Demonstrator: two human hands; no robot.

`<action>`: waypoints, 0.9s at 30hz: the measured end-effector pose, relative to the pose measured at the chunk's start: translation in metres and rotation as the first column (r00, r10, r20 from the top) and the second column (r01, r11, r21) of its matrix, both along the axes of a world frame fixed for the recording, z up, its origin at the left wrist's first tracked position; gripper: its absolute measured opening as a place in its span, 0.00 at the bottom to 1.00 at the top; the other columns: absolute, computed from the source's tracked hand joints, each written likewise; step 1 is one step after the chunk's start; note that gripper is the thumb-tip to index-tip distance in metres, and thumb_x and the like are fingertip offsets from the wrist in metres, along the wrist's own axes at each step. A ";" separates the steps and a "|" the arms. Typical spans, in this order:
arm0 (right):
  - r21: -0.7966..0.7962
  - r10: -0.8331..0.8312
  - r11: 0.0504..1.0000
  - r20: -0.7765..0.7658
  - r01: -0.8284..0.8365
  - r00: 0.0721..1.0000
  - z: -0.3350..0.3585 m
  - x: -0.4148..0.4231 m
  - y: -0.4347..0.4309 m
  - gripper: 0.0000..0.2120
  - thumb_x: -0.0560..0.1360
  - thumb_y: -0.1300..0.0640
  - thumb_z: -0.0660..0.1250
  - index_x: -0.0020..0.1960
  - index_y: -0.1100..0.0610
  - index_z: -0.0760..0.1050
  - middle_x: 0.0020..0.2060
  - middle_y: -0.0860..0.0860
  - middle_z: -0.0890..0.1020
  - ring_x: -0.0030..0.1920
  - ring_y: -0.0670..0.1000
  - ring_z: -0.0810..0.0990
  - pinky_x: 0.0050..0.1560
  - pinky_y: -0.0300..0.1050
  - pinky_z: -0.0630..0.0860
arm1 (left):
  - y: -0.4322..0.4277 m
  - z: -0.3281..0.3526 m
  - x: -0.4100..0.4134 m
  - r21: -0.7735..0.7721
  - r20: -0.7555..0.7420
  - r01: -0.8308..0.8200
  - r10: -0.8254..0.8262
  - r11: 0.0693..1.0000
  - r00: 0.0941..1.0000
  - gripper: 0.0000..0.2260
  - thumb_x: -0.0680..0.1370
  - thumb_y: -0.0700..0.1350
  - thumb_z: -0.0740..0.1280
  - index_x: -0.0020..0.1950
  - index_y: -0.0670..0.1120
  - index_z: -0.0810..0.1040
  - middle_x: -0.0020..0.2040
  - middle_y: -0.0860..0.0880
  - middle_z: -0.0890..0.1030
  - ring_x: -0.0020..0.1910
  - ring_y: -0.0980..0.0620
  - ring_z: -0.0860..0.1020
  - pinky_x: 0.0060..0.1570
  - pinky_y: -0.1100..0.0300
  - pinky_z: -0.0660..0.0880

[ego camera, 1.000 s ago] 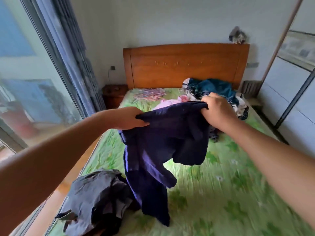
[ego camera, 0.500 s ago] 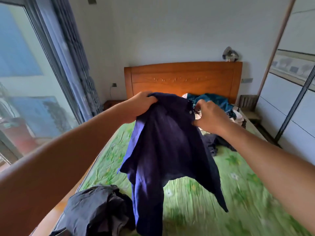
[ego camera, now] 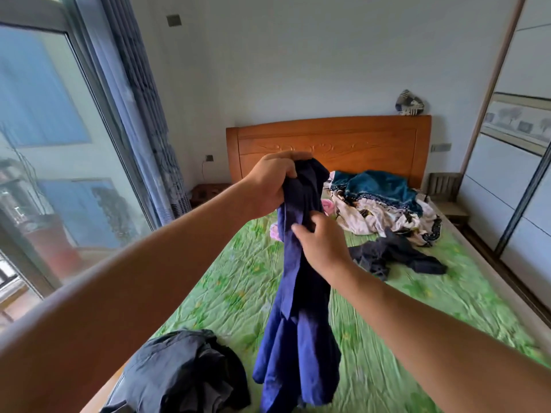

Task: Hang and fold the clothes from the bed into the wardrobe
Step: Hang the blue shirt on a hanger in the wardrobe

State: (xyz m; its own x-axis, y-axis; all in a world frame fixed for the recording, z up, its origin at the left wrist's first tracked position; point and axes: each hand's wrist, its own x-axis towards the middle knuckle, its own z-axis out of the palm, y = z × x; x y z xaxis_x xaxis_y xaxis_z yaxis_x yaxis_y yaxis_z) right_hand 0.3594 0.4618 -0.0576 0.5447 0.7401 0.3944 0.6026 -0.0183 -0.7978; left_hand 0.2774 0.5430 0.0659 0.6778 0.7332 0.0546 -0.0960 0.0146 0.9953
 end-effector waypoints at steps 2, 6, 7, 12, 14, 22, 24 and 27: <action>0.000 -0.031 1.000 -0.105 0.031 0.994 0.005 0.007 0.004 0.10 0.78 0.56 0.66 0.40 0.56 0.74 0.33 0.52 0.78 0.34 0.54 0.76 0.33 0.47 0.67 | 0.009 -0.001 -0.007 0.121 -0.121 -0.002 0.017 0.993 0.992 0.28 0.72 0.27 0.50 0.62 0.45 0.79 0.56 0.42 0.78 0.50 0.46 0.77 0.46 0.54 0.80; 0.113 -0.056 0.989 -0.321 0.097 0.946 0.020 0.024 0.003 0.05 0.80 0.61 0.58 0.50 0.51 0.68 0.35 0.50 0.75 0.28 0.44 0.72 0.26 0.38 0.64 | 0.038 -0.004 -0.034 0.745 -0.428 0.184 0.249 0.641 0.869 0.24 0.73 0.29 0.55 0.62 0.46 0.80 0.57 0.45 0.81 0.55 0.44 0.79 0.55 0.54 0.77; 0.140 -0.048 0.986 -0.263 0.088 0.964 0.024 0.026 0.001 0.04 0.81 0.58 0.59 0.53 0.50 0.65 0.35 0.49 0.74 0.28 0.42 0.72 0.27 0.39 0.64 | 0.044 -0.006 -0.039 0.842 -0.442 0.238 0.366 0.484 0.819 0.21 0.73 0.32 0.58 0.60 0.47 0.81 0.56 0.45 0.82 0.55 0.43 0.79 0.55 0.53 0.76; -0.028 0.079 0.997 0.526 -0.075 0.847 0.047 0.038 -0.009 0.26 0.76 0.53 0.68 0.69 0.48 0.59 0.61 0.53 0.78 0.52 0.57 0.82 0.50 0.53 0.77 | 0.060 -0.002 -0.049 0.974 -0.218 0.198 0.677 0.108 0.703 0.07 0.74 0.45 0.62 0.50 0.52 0.78 0.48 0.47 0.80 0.47 0.40 0.79 0.37 0.55 0.67; -0.093 0.046 0.995 0.661 0.021 0.749 0.055 0.045 -0.009 0.30 0.74 0.67 0.62 0.71 0.50 0.59 0.62 0.58 0.74 0.53 0.65 0.80 0.50 0.58 0.77 | 0.070 0.002 -0.051 0.977 -0.190 0.201 0.709 0.069 0.679 0.07 0.76 0.45 0.64 0.51 0.52 0.80 0.52 0.45 0.76 0.52 0.39 0.76 0.38 0.52 0.69; -0.219 -0.018 0.906 0.835 0.363 0.550 0.076 0.082 -0.035 0.29 0.69 0.72 0.65 0.66 0.54 0.64 0.50 0.56 0.72 0.40 0.62 0.77 0.34 0.51 0.70 | 0.114 -0.004 -0.059 0.931 -0.330 0.240 0.357 0.274 0.874 0.05 0.72 0.38 0.70 0.40 0.43 0.74 0.34 0.51 0.71 0.41 0.41 0.75 0.38 0.55 0.63; -0.235 -0.038 0.860 0.857 0.454 0.514 0.072 0.090 -0.049 0.25 0.69 0.72 0.64 0.63 0.57 0.66 0.49 0.56 0.71 0.42 0.62 0.77 0.34 0.52 0.72 | 0.125 -0.008 -0.062 0.932 -0.321 0.237 0.323 0.274 0.890 0.08 0.73 0.41 0.71 0.40 0.46 0.72 0.32 0.52 0.71 0.39 0.42 0.74 0.37 0.55 0.61; -0.252 -0.074 0.800 0.859 0.545 0.507 0.066 0.097 -0.067 0.20 0.70 0.71 0.63 0.59 0.59 0.68 0.50 0.58 0.71 0.44 0.64 0.78 0.36 0.55 0.75 | 0.133 -0.012 -0.062 0.926 -0.376 0.341 0.298 0.162 0.878 0.13 0.75 0.52 0.73 0.49 0.48 0.72 0.40 0.49 0.76 0.40 0.43 0.74 0.39 0.52 0.71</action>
State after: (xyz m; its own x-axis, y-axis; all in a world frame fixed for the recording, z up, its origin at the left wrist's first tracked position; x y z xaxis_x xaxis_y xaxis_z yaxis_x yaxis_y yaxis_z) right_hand 0.4567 0.3945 0.0088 0.4156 0.7865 0.4569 0.8284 -0.5346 0.1668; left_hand 0.2158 0.6758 0.0544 0.8634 0.2694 0.4265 0.2557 -0.9625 0.0903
